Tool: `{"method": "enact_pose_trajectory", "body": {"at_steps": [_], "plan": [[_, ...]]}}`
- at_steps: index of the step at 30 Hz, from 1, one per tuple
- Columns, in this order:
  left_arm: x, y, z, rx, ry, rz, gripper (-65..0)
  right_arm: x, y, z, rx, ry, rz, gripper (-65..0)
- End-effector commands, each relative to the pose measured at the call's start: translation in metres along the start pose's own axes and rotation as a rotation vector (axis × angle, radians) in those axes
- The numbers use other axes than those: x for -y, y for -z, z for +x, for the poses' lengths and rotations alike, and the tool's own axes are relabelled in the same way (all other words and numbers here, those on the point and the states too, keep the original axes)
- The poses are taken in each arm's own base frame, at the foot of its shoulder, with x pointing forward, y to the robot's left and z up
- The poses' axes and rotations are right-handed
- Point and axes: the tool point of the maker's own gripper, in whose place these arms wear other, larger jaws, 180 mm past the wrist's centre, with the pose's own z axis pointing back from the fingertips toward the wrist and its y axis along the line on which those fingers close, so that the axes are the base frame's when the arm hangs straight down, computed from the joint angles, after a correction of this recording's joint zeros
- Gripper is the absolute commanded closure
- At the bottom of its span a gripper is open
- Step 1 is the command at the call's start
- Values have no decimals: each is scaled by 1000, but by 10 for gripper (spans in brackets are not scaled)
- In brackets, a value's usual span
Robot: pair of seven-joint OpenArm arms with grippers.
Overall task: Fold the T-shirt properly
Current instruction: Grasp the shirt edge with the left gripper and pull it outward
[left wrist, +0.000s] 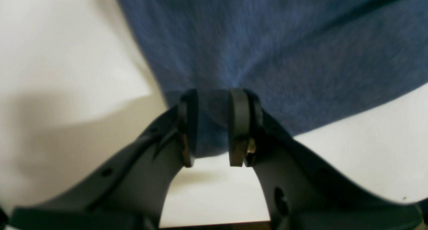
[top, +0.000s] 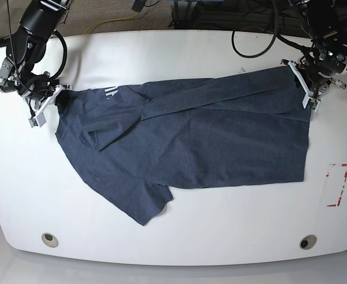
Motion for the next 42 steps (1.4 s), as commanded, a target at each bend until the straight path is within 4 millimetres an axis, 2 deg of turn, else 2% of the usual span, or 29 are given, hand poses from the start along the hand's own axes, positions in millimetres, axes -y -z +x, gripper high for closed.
{"method": "enact_pose_trajectory", "body": {"at_steps": [1,6,10,12,14,17,22,26,32,40,42], "plan": [[-10,-11,11,20,24,40,-128,6,-7,10,17,-19,-19,0],[-13,-11,19,31,30,50,-149,6,-7,9,16,-18,-18,0],[-24,-16,7,-26,15,78,-290,7,-7,9,14,-19,-20,0],[-33,-19,1,-38,-6,99,-385,8,-8,9,13,-21,-23,0],[-40,-21,-4,-44,-28,113,-418,8,-8,9,13,-21,-23,0],[-47,-24,-8,-49,-45,131,-421,8,-8,9,13,-21,-23,0],[-46,-23,-6,-50,-40,127,-424,7,-7,9,16,-19,-19,0],[-33,-10,-13,-82,-35,75,-424,7,-7,9,17,-19,-18,0],[-23,7,-36,-148,-74,16,-422,7,-7,10,18,-19,-18,0],[-10,10,-30,-97,-107,-55,-421,7,-8,10,17,-20,-21,0],[-7,9,-34,-103,-104,-67,-419,7,-8,10,18,-20,-20,0]]}}
